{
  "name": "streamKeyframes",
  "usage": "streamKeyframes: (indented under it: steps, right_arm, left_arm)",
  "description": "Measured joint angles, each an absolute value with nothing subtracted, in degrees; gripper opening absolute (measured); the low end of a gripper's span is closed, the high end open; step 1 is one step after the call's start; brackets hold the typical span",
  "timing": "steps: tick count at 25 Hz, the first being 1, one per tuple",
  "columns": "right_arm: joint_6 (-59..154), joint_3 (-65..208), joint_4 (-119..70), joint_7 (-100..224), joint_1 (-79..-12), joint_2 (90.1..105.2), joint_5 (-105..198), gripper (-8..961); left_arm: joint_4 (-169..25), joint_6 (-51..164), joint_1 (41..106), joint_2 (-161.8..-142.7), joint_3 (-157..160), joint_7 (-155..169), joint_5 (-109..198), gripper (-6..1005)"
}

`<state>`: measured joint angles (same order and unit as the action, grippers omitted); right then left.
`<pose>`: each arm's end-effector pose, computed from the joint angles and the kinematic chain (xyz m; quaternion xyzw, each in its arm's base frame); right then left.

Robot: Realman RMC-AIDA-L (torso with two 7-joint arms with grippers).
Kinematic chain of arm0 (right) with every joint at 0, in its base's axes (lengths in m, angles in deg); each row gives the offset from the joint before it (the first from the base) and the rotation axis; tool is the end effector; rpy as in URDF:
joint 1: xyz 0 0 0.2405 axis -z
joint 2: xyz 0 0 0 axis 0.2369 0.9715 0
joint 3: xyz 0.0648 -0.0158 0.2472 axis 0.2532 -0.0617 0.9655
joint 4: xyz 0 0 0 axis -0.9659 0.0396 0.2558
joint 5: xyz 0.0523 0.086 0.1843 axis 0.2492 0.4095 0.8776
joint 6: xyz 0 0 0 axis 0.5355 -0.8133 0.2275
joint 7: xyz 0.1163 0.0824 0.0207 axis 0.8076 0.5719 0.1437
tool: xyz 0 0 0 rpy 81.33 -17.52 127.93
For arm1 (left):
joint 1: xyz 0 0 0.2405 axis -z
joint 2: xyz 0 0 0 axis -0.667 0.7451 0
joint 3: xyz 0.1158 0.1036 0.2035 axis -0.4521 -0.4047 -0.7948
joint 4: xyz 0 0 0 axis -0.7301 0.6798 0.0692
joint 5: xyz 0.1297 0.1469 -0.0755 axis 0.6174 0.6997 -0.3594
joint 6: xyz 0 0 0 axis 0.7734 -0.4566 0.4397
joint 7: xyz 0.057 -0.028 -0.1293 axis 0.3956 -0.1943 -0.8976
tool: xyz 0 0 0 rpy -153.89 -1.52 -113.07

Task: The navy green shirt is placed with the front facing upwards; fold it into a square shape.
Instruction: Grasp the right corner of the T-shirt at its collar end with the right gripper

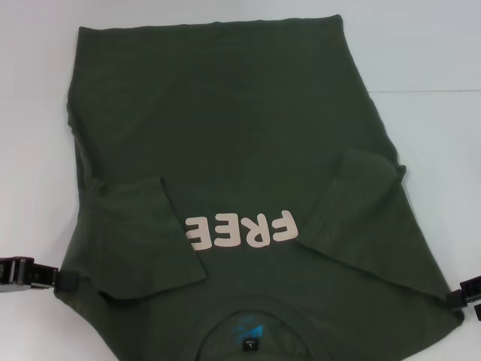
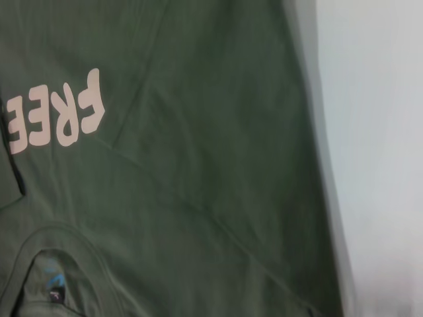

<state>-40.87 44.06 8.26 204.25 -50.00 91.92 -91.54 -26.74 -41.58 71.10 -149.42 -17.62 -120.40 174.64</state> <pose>0.3319 0.3198 0.0702 -0.7062 0.7039 -0.0432 0.0634 -0.3213 0.2922 0.0813 -0.7859 -0.6062 -0.1110 0.0505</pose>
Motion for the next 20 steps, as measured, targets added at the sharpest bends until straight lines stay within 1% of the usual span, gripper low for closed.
streamKeyframes:
  steps: [20]
  right_arm:
    - [-38.78,45.1,8.11,201.47,-50.1,93.05,-90.9,743]
  left_arm:
    - [-26.74,-41.43,71.11,-149.42,-17.62,-120.4,174.56,15]
